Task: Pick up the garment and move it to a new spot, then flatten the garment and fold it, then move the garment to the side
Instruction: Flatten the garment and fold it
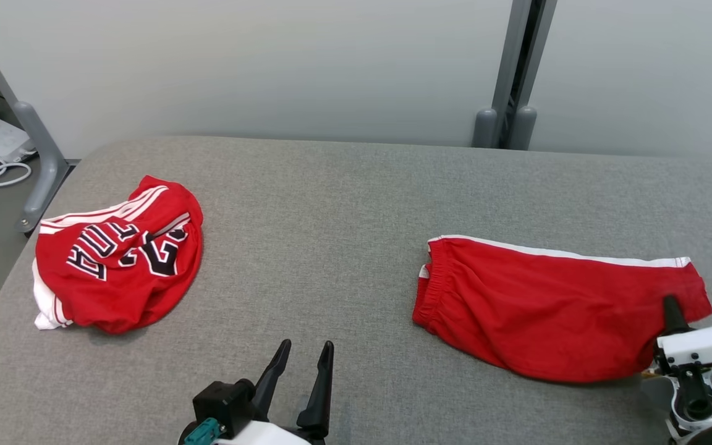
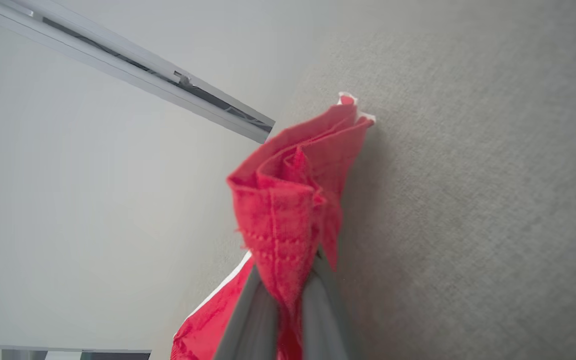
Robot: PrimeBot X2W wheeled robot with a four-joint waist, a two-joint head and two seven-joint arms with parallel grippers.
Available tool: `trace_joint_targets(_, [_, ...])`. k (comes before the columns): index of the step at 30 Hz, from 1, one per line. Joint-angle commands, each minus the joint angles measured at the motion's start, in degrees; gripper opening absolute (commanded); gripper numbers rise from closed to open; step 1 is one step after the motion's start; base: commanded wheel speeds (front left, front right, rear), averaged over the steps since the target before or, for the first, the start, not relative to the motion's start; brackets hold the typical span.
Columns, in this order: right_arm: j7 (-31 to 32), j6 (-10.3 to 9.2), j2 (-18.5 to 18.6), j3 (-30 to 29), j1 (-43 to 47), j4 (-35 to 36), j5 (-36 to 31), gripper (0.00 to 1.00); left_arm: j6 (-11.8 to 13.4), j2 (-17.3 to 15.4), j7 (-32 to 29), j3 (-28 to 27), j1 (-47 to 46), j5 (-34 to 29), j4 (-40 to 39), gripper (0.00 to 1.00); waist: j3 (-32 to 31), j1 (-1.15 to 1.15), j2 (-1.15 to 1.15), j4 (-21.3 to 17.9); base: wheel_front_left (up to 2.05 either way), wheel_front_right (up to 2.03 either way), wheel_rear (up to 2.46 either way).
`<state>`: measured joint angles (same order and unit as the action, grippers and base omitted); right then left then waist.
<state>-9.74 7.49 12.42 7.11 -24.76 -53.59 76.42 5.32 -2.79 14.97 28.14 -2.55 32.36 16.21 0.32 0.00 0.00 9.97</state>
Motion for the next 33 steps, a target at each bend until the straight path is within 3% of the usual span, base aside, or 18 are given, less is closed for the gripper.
trace_joint_targets(1, [-0.69,0.00,-0.26,0.25,-0.57,0.74,-0.20,0.00,-0.08,-0.23,0.08,-0.01,0.45,0.04,0.05,1.00,-0.32,0.00,0.00,0.62,0.00,0.00,0.00])
trace_joint_targets(15, [-1.75,0.01,-4.91,10.27,-0.71,11.84,-2.68,0.00,0.09,-0.24,0.08,0.50,0.88,2.42,2.50,1.00,-0.28,0.00,0.00,6.42,0.00,0.00,0.00])
trace_joint_targets(24, [-0.76,0.01,-6.65,15.93,1.26,12.31,-1.08,0.00,0.65,-0.24,0.08,0.45,1.09,5.84,4.47,1.00,0.25,0.00,0.00,9.84,0.00,0.00,0.00])
trace_joint_targets(31, [-0.29,0.01,-7.36,18.86,-0.08,8.43,-0.50,0.00,0.85,-0.22,0.08,0.30,0.76,6.23,4.83,1.00,0.41,0.00,0.00,11.09,0.00,0.00,0.00])
trace_joint_targets(32, [-0.52,0.01,-7.39,19.29,-0.09,7.57,-0.68,0.07,0.89,-0.24,0.08,0.31,0.76,6.30,4.80,1.00,0.39,0.00,0.00,11.19,0.00,0.00,0.00])
trace_joint_targets(33, [-1.10,0.01,-7.30,19.90,-0.25,6.83,-1.40,0.51,0.93,-0.25,0.08,0.31,0.83,6.40,4.77,1.00,0.32,0.00,0.00,11.25,0.00,0.00,0.00])
